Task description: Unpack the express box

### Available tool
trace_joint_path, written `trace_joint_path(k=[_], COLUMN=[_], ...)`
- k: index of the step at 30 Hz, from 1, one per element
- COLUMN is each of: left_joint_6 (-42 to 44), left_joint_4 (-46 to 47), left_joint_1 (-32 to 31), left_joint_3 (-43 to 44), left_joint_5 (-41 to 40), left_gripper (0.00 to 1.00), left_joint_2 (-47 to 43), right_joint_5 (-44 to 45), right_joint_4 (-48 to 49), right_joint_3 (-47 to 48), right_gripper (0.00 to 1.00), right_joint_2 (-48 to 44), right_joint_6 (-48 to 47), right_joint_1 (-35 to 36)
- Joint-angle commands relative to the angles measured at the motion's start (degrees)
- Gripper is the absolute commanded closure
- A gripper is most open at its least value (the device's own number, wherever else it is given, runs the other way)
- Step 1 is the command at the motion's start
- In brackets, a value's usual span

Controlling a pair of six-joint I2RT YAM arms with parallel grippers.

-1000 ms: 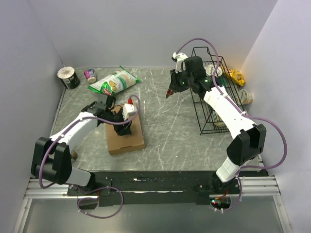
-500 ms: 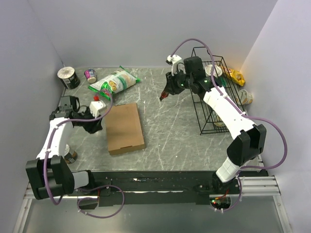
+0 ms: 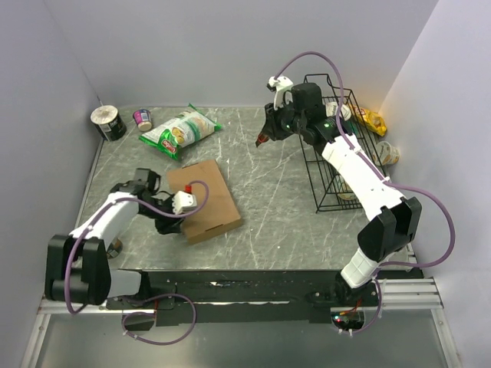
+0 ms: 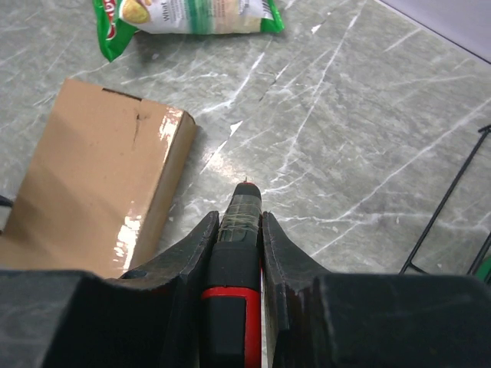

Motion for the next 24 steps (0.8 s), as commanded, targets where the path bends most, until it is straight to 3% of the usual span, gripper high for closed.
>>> trace_joint_path(k=[1,3,7,9,12,14,15,18,22,23,24], left_joint_6=[-4.12,-5.80,-2.84,0.86,-2.09,-15.24,-27.83,-47.56,-50.55,-49.76,-49.92], left_joint_4=[8.79,10.30,3.04,-3.65,-1.92,3.68,11.46,28.60,28.08,26.93,26.22], left_joint_1=[-5.85,-8.23,-8.41,-4.56,0.99,1.44,1.44,0.65,-2.52,-2.52,-2.52], left_joint_3=[3.16,4.91,8.43,8.96,11.06,13.52,15.45,18.35,30.73,33.28,37.49], left_joint_5=[3.49,3.85,2.19,2.35,6.39,8.15,9.98,10.27,4.38,4.55,3.77], left_gripper=[0.50,0.48,0.45,0.43,0.36,0.32,0.29,0.27,0.24,0.24,0.23], left_joint_2=[4.39,5.97,5.90,3.62,0.98,0.97,1.75,7.26,18.00,19.85,23.26], right_joint_5=[2.88,3.41,2.97,1.06,-3.96,-4.24,-3.89,-3.98,5.41,8.48,9.90], right_joint_4=[2.79,2.61,2.17,2.43,2.43,2.00,2.08,5.40,19.90,28.80,31.85], right_joint_3=[1.45,1.28,0.14,-1.18,-1.10,1.17,1.97,1.81,-10.72,-13.81,-16.71], right_gripper=[1.00,1.00,1.00,1.00,1.00,1.00,1.00,1.00,1.00,1.00,1.00], right_joint_2=[-0.85,-0.94,-1.73,-2.08,-1.65,-0.77,-0.33,-0.50,-7.59,-8.84,-9.98], right_joint_6=[0.84,1.02,-1.26,-2.14,-4.43,-3.38,-3.55,-5.92,-2.93,-2.94,-2.59], right_joint_1=[-0.32,-0.32,-0.32,-0.23,-0.67,-0.58,-0.67,-0.67,-0.41,0.46,1.08])
